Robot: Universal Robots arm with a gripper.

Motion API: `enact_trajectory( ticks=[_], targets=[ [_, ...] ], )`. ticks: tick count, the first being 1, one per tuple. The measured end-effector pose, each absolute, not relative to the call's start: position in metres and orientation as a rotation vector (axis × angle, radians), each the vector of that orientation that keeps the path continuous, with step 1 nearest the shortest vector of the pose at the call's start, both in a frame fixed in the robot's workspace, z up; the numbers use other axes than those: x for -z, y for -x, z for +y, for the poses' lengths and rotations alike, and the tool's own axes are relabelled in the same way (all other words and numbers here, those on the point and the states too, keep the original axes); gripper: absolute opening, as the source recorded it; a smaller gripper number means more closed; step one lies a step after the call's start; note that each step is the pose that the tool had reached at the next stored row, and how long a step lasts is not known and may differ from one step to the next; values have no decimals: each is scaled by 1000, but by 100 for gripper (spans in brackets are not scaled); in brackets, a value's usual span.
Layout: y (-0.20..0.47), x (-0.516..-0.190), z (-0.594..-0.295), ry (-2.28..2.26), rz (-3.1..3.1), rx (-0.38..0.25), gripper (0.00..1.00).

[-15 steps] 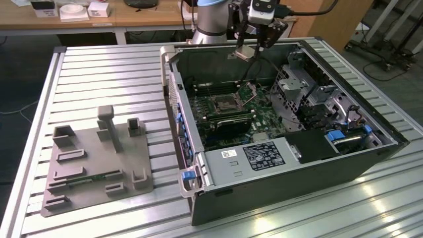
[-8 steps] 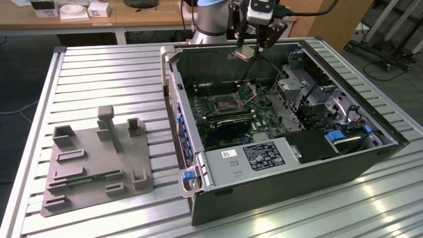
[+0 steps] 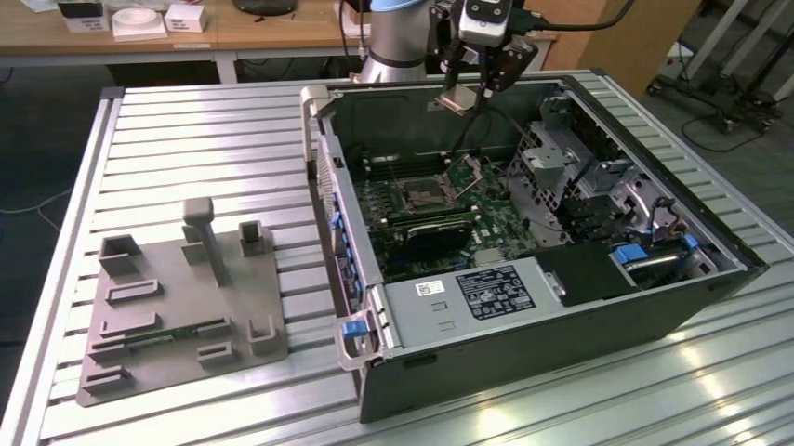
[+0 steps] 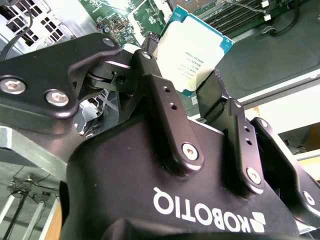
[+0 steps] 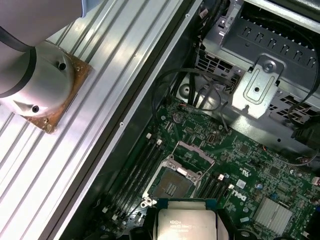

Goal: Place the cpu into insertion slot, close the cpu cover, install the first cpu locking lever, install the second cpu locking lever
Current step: 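Place the cpu into insertion slot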

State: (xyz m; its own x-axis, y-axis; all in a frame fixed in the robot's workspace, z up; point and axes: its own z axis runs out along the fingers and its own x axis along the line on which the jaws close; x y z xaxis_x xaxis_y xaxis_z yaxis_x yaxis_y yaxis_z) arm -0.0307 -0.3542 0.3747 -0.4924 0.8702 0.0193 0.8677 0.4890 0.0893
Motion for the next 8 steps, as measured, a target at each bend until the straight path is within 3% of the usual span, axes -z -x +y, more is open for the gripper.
enact_trajectory(
  ticks=[8],
  targets=[
    [31,-375,-354,-1572,2683,-135,54]
  ],
)
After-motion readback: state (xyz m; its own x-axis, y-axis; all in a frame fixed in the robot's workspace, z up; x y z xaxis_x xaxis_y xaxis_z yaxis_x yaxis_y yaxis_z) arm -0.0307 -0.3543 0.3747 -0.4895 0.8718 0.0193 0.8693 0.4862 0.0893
